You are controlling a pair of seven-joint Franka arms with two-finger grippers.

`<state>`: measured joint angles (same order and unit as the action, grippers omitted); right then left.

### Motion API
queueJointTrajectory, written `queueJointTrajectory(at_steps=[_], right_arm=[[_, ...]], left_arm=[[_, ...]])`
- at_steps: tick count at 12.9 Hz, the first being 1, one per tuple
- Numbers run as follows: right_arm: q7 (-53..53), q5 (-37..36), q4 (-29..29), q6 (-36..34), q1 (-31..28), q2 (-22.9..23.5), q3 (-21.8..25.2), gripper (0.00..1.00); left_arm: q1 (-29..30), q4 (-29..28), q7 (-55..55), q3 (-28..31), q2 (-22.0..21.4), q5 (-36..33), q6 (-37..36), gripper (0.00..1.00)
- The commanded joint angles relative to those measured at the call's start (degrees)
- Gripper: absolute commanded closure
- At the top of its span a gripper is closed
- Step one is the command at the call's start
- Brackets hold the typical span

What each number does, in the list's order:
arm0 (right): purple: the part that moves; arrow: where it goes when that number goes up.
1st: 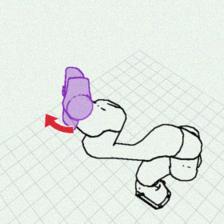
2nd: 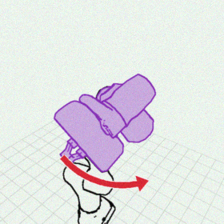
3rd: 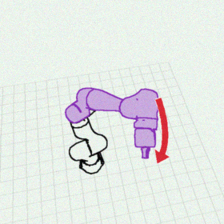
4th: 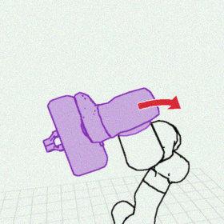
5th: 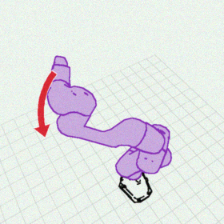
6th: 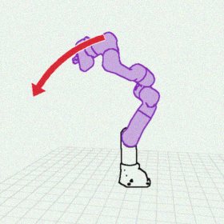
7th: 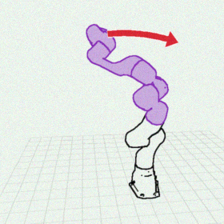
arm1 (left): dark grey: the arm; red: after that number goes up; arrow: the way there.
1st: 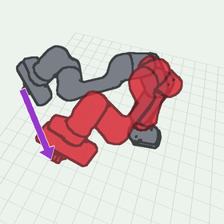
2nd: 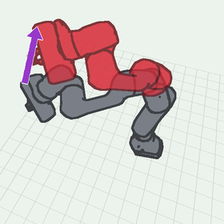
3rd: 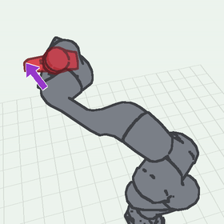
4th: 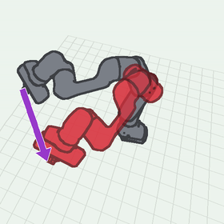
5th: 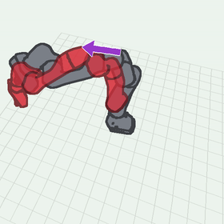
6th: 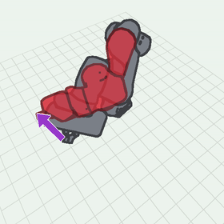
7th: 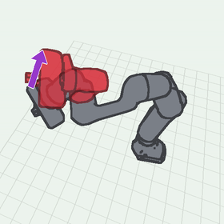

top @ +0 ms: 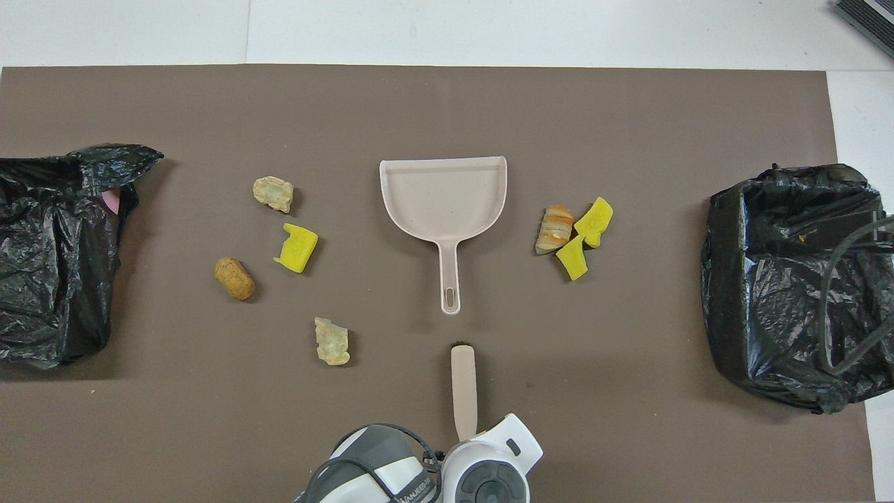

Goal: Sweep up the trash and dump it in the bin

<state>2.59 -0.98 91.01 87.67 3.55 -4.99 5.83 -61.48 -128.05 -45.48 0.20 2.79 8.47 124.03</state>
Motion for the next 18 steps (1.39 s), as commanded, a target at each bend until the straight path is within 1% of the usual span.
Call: queueJointTrajectory(at_steps=[1, 2, 3, 4, 5, 7, 10, 12, 13, 14, 15, 16, 17, 18], right_arm=[[-1.7, 1.1, 2.4, -0.5, -1.0, -2.1, 0.0, 0.00], [-1.7, 1.1, 2.5, -0.4, -1.1, -2.2, 0.0, 0.00], [-1.7, 1.1, 2.5, -0.4, -1.1, -2.1, 0.0, 0.00], [-1.7, 1.1, 2.5, -0.5, -1.1, -2.2, 0.0, 0.00], [-1.7, 1.1, 2.5, -0.5, -1.1, -2.2, 0.0, 0.00], [-1.7, 1.1, 2.6, -0.5, -1.0, -2.2, 0.0, 0.00], [-1.0, 1.2, 2.9, -0.6, -0.6, -2.7, -0.1, 0.00], [-1.1, 1.2, 3.6, -0.7, -0.2, -2.7, -0.2, 0.00], [-1.0, 0.9, 3.4, -1.1, 0.0, -2.5, -1.1, 0.00], [-0.8, 0.1, 2.0, -2.3, 0.5, -1.8, -2.2, 0.00], [-0.3, 0.2, 1.0, -1.8, 1.5, -1.2, -2.7, 0.00], [2.3, 0.4, 0.6, -0.8, 3.1, 0.1, -3.4, 0.00], [6.6, 0.5, 0.5, 0.1, 5.5, 1.8, -3.7, 0.00], [10.4, 0.7, -2.0, 1.0, 8.9, 4.8, -4.2, 0.00]], left_arm=[[3.6, 1.7, -0.3, 0.2, -3.8, -1.1, -6.2, 1.00], [4.2, 2.6, -0.3, 0.5, -4.4, -1.6, -9.8, 1.00], [5.4, 3.7, -0.3, 0.3, -4.6, -4.8, -13.0, 1.00], [5.6, 3.9, -0.4, 0.4, -4.9, -6.8, -15.2, 1.00], [5.8, 3.9, -0.5, 0.8, -5.1, -7.3, -16.9, 1.00], [9.6, 3.9, -0.7, 1.0, -6.3, -7.6, -20.0, 1.00], [16.6, 3.9, -0.8, 1.0, -8.4, -9.3, -21.9, 1.00], [22.0, 3.8, -1.0, 1.0, -9.3, -9.3, -22.7, 1.00], [25.1, 3.8, -0.6, 1.0, -9.4, -9.4, -22.4, 1.00], [28.2, 3.9, -0.2, 0.9, -9.3, -10.9, -21.8, 1.00], [29.6, 3.9, 0.0, 1.0, -9.1, -13.1, -21.1, 1.00], [32.3, 3.8, 2.1, 1.0, -8.8, -14.3, -19.9, 1.00], [35.3, 3.8, 6.7, 1.0, -8.3, -14.4, -18.2, 1.00], [37.8, 3.7, 12.3, 1.0, -8.1, -15.1, -16.0, 1.00]])
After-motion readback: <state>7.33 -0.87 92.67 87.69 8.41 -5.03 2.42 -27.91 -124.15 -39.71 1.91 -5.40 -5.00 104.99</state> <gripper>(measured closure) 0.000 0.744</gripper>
